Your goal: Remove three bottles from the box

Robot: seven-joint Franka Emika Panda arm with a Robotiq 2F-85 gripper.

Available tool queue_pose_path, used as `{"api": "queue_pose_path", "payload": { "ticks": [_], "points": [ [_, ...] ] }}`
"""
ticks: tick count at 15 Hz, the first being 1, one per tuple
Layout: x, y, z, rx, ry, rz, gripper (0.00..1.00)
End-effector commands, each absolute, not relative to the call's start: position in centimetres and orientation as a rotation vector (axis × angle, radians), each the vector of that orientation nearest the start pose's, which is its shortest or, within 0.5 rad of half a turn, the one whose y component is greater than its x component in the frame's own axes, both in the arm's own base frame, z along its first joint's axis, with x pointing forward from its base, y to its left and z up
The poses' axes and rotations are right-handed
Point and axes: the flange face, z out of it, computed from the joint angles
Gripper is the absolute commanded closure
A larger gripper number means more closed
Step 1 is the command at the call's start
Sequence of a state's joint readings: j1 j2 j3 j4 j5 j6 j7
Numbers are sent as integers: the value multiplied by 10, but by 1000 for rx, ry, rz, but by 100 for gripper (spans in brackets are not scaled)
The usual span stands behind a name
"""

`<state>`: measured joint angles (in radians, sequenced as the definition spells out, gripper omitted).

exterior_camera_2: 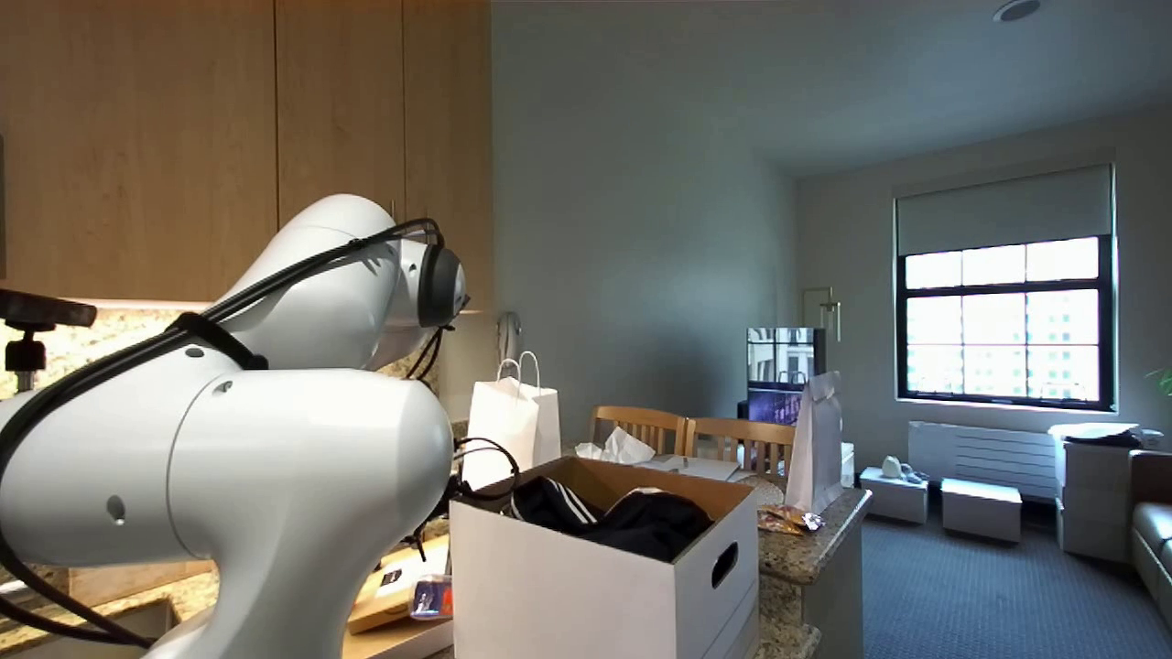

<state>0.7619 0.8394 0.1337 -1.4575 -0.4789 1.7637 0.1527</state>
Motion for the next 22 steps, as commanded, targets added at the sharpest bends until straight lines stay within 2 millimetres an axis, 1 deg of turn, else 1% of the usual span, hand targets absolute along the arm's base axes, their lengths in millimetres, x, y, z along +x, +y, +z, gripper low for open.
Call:
{"api": "queue_pose_path", "payload": {
  "ticks": [1, 2, 5, 8, 9, 11, 13, 17, 19, 22],
  "points": [
    [450, 482, 165, 2278, 1180, -363, 0],
    [449, 482, 166, 2274, 1181, -364, 0],
    [443, 484, 179, 2251, 1179, -381, 0],
    [435, 486, 201, 2249, 1159, -366, 0],
    [433, 487, 211, 2259, 1144, -366, 0],
    [432, 484, 240, 2319, 1122, -369, 0],
    [434, 478, 278, 2459, 1098, -277, 0],
    [435, 446, 347, 2651, 1007, -123, 0],
    [434, 425, 376, 2748, 941, -53, 0],
    [429, 388, 412, 2887, 822, 39, 0]
  ]
}}
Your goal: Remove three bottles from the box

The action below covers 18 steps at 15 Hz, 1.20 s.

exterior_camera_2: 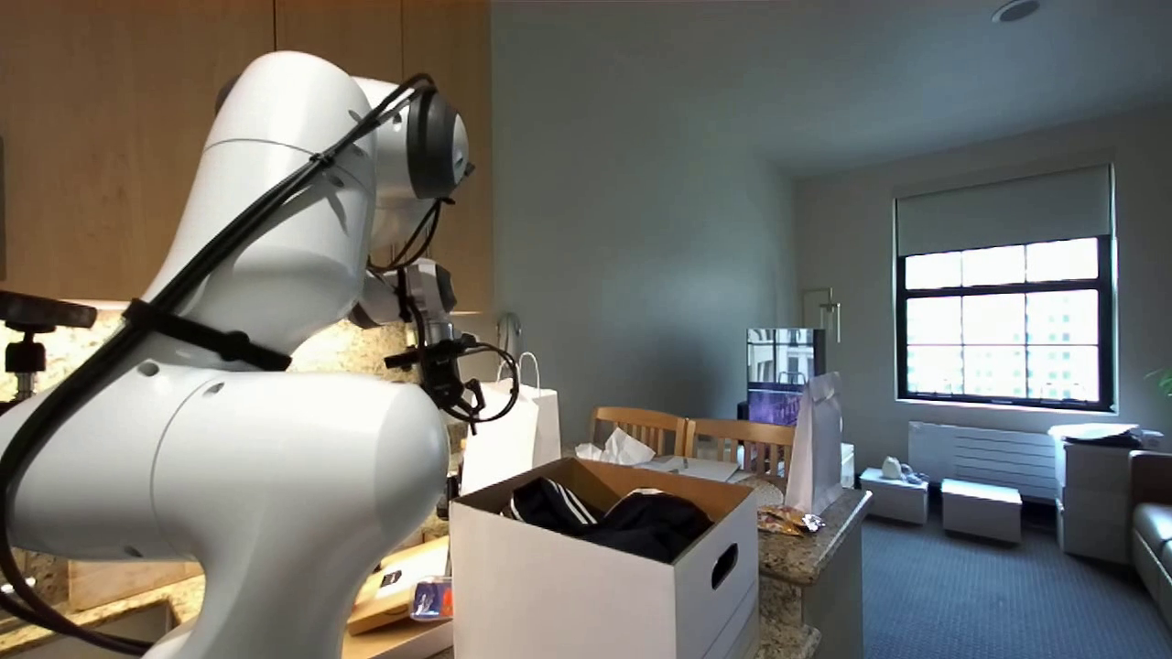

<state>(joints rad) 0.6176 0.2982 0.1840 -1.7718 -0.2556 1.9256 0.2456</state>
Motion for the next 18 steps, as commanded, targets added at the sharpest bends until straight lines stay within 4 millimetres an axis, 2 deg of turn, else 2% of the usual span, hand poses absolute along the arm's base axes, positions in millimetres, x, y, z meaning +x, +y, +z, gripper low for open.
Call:
{"api": "queue_pose_path", "payload": {
  "ticks": [1, 6, 8, 11, 13, 15, 17, 18],
  "points": [
    [426, 374, 421, -3140, -835, -76, 0],
    [412, 289, 453, -3047, -504, -223, 0],
    [406, 248, 460, -3010, -347, -267, 0],
    [408, 176, 473, -2961, -87, -305, 0],
    [425, 123, 483, -2965, 122, -277, 0],
    [449, 84, 488, -3040, 268, -167, 0],
    [470, 64, 488, -3120, 349, -73, 0],
    [477, 62, 488, -3165, 361, -22, 0]
  ]
}}
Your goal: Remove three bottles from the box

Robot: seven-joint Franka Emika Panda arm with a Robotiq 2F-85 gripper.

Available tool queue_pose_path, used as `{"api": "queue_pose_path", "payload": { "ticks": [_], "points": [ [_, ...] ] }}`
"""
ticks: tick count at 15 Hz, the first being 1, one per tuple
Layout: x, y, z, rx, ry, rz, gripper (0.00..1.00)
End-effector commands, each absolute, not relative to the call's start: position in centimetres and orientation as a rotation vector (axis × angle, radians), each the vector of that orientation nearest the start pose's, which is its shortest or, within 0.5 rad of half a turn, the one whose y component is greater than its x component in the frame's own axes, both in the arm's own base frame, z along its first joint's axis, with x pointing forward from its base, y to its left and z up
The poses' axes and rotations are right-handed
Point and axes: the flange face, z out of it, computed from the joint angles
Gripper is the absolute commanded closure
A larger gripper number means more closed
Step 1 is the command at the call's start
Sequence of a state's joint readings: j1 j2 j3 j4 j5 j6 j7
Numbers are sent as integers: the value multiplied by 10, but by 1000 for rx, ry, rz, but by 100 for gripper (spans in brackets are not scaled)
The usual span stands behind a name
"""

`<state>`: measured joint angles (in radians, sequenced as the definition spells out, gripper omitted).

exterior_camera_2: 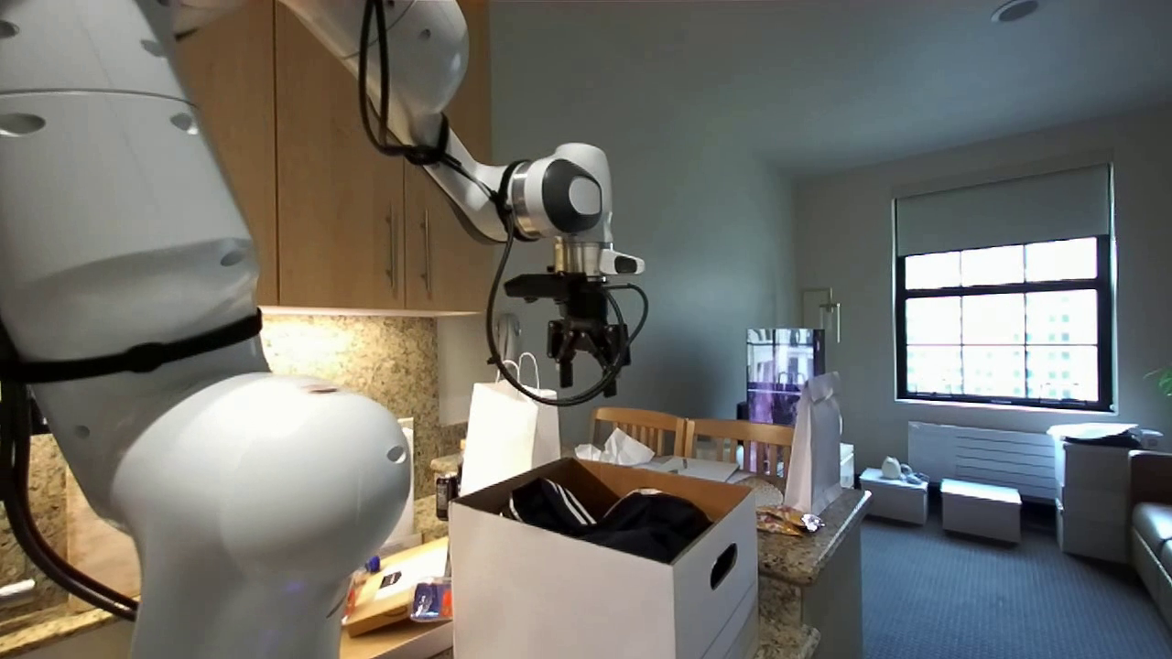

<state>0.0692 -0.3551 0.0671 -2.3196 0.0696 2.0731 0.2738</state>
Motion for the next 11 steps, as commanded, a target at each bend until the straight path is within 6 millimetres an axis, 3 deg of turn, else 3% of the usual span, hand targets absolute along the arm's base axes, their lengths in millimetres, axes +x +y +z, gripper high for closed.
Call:
{"api": "queue_pose_path", "payload": {
  "ticks": [1, 3, 4, 7, 11],
  "points": [
    [484, 66, 487, -3212, 370, 20, 0],
    [495, 82, 478, -3289, 302, 147, 0],
    [479, 66, 485, -3223, 306, 52, 0],
    [494, 84, 474, -3262, 273, 130, 0],
    [498, 83, 474, -3262, 276, 136, 0]
  ]
}}
